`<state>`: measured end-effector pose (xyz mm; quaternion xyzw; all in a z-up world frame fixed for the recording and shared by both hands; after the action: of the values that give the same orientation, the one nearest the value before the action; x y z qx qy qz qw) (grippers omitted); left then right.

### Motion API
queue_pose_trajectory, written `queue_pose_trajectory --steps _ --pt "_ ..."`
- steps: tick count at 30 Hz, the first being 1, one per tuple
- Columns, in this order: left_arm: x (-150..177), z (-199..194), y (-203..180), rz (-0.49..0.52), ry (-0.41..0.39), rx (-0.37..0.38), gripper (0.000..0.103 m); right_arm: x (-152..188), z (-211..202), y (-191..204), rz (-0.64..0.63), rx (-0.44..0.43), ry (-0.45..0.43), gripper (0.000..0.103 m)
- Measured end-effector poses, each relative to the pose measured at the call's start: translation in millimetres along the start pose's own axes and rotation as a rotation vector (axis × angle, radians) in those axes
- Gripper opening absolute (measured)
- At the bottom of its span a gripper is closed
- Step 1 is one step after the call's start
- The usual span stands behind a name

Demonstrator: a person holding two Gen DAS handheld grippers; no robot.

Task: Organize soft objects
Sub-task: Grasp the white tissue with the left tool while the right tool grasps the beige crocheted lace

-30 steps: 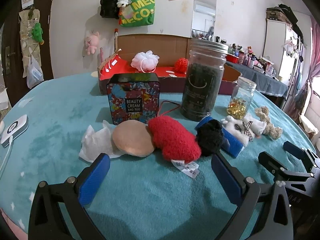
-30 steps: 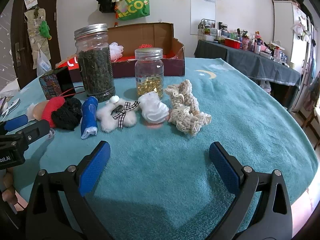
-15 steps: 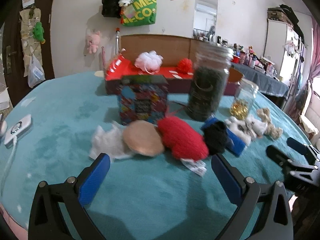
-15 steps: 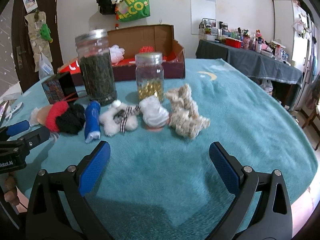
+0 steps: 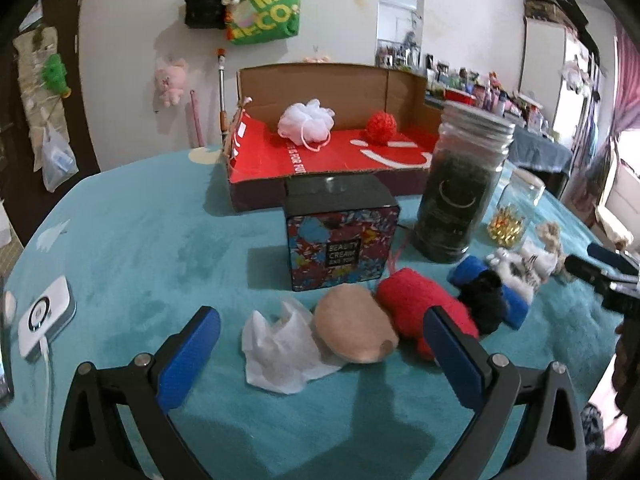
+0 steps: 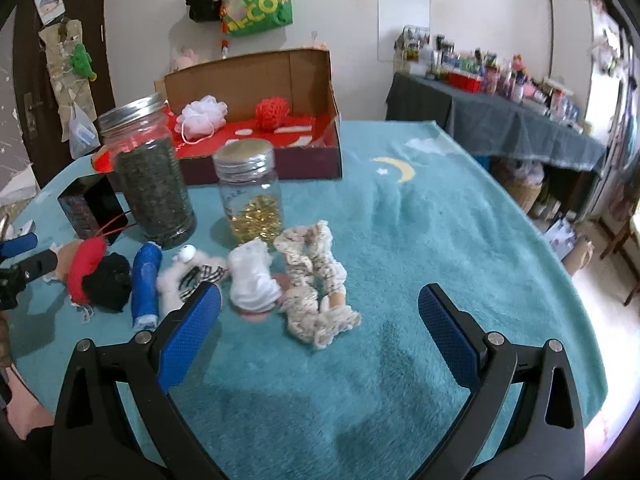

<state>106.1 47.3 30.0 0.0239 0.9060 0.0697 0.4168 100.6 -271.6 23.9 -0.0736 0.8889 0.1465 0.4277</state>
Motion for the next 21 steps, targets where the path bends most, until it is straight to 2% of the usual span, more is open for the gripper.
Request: queue_pose_trajectory --steps 13,15,18,19,20,21 --pt "3 13 25 0.083 0.056 0.026 0.098 -9 16 -20 0.038 -0.069 0.065 0.101" --pt "7 17 29 0.087 0.075 0.031 0.094 -9 17 -22 0.046 -0.084 0.067 0.097" --pt "12 25 31 0.072 0.114 0.059 0.075 -8 23 -25 0.071 -0.115 0.088 0.077" --pt "13 27 31 0.061 0.129 0.092 0.065 -7 25 -26 0.081 -0.128 0.096 0.064" --pt "13 27 31 0.055 0.122 0.111 0.060 -6 28 -28 0.096 -0.153 0.111 0.045" --pt "13 26 30 0.056 0.115 0.123 0.044 -5 29 -28 0.103 -0.172 0.119 0.037"
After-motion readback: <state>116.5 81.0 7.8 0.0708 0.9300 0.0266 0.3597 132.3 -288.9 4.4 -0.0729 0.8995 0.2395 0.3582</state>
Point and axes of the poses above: each gripper's, at about its wrist camera, not at the fingertips, and z roughly the way its jaws point, y to its left, x to its underside, the point moved 3 cm from there along z, roughly the way its jaws point, and after that the axes turned 14 degrees about -x, right-handed, at the moved point
